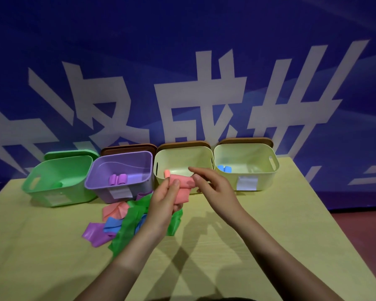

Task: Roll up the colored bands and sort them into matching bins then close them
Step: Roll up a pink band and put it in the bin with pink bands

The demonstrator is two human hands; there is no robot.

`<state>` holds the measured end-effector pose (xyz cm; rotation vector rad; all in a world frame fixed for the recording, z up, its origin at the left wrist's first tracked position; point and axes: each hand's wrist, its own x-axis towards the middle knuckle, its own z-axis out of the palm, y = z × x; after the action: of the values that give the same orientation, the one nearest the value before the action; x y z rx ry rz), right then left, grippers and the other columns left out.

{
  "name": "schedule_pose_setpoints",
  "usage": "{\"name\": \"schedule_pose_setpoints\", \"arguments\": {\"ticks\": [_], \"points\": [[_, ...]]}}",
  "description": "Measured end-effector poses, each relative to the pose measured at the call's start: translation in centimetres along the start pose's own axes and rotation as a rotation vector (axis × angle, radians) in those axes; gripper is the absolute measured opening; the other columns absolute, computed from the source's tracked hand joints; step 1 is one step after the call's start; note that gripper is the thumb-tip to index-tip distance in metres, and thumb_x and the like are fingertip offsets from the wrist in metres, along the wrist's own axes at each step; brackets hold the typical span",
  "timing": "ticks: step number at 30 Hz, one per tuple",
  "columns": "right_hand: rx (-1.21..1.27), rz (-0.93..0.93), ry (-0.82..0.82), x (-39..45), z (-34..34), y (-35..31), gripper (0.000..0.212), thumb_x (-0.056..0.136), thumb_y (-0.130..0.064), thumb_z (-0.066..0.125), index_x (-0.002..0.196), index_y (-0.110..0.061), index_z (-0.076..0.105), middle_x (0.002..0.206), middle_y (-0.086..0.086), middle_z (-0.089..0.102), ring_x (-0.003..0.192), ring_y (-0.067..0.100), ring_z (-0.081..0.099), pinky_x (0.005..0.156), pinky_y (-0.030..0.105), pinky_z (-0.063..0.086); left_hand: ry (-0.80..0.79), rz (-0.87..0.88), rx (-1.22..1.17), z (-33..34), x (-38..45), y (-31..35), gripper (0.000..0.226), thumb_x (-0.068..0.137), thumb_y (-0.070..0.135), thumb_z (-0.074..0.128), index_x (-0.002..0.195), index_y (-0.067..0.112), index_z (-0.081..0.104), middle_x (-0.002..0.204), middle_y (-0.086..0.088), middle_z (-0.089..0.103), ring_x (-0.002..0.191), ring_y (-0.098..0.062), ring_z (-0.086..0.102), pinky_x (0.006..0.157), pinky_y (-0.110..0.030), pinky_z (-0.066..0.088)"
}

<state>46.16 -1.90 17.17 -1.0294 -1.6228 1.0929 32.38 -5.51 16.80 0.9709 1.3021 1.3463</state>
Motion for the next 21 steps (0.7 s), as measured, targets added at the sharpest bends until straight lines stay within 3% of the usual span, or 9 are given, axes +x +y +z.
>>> {"name": "schedule_pose_setpoints", "arguments": {"ticks": [2,5,8,11,12,16,19,21], "points": [[0.046,0.073,-0.070,0.0,0.2,-0.2,0.015,0.094,-0.015,0.058,0.103,-0.021,0.069,0.082,-0.008,0.066,0.072,0.003,0.059,0.071,0.023,0.049,-0.004,0.020,0.022,0.2,-0.2,0.0,0.022,0.100,0.018,0.043,0.110,0.010,0.061,0.078,-0.003,0.056,0.051,0.001,0.048,0.043,-0.013,0.035],[0.048,0.053,-0.074,-0.2,0.6,-0.3,0.015,0.093,-0.009,0.058,0.085,-0.018,0.067,0.061,-0.013,0.061,0.059,0.000,0.053,0.060,0.017,0.043,-0.023,0.049,0.043,0.6,-0.5,0.2,0.020,0.099,0.017,0.045,0.105,0.011,0.062,0.079,-0.004,0.058,0.052,0.002,0.050,0.044,-0.013,0.036],[0.080,0.049,-0.003,0.0,0.8,0.1,0.010,0.091,-0.007,0.061,0.086,-0.010,0.069,0.064,-0.010,0.062,0.061,0.004,0.055,0.059,0.019,0.044,-0.009,-0.019,-0.026,0.6,-0.1,0.4,0.019,0.094,0.024,0.052,0.097,0.010,0.065,0.063,-0.001,0.054,0.043,-0.004,0.040,0.039,-0.014,0.030],[0.047,0.014,0.032,0.8,0.9,0.3,0.006,0.087,-0.015,0.065,0.088,-0.014,0.071,0.076,0.003,0.067,0.074,0.026,0.061,0.068,0.042,0.053,-0.012,-0.102,-0.126,0.2,0.4,0.2,0.027,0.091,0.029,0.055,0.095,0.005,0.066,0.058,-0.002,0.049,0.042,-0.007,0.037,0.038,-0.015,0.028],[0.020,-0.013,0.029,1.1,0.9,0.3,0.006,0.087,-0.019,0.065,0.088,-0.019,0.071,0.079,0.002,0.068,0.076,0.025,0.061,0.071,0.044,0.052,-0.020,-0.110,-0.139,0.1,0.5,0.2,0.025,0.093,0.027,0.053,0.094,0.005,0.066,0.055,-0.002,0.048,0.042,-0.008,0.037,0.038,-0.016,0.029],[-0.201,-0.191,-0.002,1.9,0.5,0.5,0.022,0.085,-0.022,0.065,0.105,-0.021,0.073,0.083,-0.002,0.062,0.076,0.010,0.057,0.071,0.025,0.048,-0.074,-0.118,-0.288,-0.2,1.4,0.7,0.023,0.097,0.012,0.042,0.089,0.000,0.061,0.053,-0.006,0.055,0.047,-0.012,0.049,0.043,-0.019,0.040],[-0.294,-0.276,-0.066,2.7,0.0,0.6,0.029,0.085,-0.018,0.063,0.113,-0.017,0.071,0.086,-0.004,0.058,0.079,0.002,0.055,0.074,0.013,0.044,-0.105,-0.101,-0.311,-0.4,1.9,1.0,0.036,0.100,0.018,0.036,0.088,0.002,0.065,0.061,-0.010,0.059,0.055,-0.014,0.053,0.048,-0.021,0.044],[-0.314,-0.304,-0.111,2.9,-0.5,0.7,0.030,0.087,-0.017,0.060,0.116,-0.016,0.070,0.090,-0.007,0.056,0.083,0.000,0.055,0.078,0.012,0.043,-0.117,-0.071,-0.264,-0.3,2.2,0.9,0.037,0.100,0.023,0.037,0.092,0.002,0.066,0.062,-0.009,0.058,0.055,-0.013,0.053,0.049,-0.021,0.044]]}}
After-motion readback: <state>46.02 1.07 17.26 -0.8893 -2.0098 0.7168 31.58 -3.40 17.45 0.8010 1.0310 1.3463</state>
